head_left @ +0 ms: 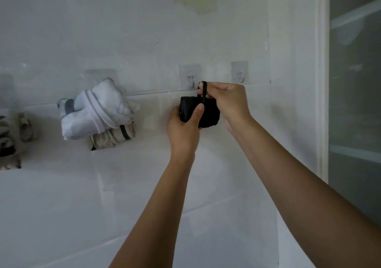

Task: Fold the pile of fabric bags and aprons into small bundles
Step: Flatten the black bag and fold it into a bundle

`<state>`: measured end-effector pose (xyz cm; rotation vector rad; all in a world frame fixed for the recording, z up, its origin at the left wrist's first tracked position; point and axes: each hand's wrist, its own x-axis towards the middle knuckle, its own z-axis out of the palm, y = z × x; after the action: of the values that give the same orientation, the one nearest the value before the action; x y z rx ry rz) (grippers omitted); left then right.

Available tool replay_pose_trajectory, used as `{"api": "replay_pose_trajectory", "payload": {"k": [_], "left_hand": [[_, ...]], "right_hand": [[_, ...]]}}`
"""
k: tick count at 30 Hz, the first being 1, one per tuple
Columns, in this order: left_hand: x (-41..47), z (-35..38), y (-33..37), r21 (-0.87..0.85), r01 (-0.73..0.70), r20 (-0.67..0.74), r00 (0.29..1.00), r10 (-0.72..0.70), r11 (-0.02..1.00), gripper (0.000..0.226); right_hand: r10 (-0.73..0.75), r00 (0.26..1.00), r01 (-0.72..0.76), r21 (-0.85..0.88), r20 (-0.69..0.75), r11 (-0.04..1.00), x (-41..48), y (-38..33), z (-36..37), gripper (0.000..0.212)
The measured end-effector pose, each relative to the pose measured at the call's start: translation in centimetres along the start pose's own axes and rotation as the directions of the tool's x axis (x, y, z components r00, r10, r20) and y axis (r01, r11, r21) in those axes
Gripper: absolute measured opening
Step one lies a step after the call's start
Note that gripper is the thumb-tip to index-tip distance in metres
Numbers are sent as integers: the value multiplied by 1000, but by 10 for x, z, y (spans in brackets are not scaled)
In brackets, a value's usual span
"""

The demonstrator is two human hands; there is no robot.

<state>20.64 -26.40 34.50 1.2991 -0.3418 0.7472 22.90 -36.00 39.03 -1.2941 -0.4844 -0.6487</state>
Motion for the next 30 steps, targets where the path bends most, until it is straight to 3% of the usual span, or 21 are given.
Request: {"api": "replay_pose_trajectory", "payload": {"k": [5,9,14,18,21,26,30], "left_hand": [[9,9,8,-37,57,-9,998,-57,998,19],[10,4,8,-43,100,-17,995,-101,994,15],[8,-3,7,-61,124,-20,992,-125,990,10],[5,-3,6,-90,128,-31,991,-131,988,27],[3,-7,3,-23,85,-30,996,-85,996,30],[-5,-25,-3,199,37,48,998,-47,979,23],[-1,-36,-3,515,-136,102,990,97,846,20]], "right_hand": [[-65,997,58,-137,-49,989,20,-1,9,8],[-126,990,139,-368,59,919,26,-12,13,15],[-176,968,249,-620,178,744,29,-22,19,14],[-167,879,457,-688,447,563,32,-28,28,9],[-181,855,486,-632,485,603,31,-27,20,6],[-196,902,399,-564,386,723,7,-6,-11,19],[-130,883,376,-512,451,772,-9,1,-29,23]]}}
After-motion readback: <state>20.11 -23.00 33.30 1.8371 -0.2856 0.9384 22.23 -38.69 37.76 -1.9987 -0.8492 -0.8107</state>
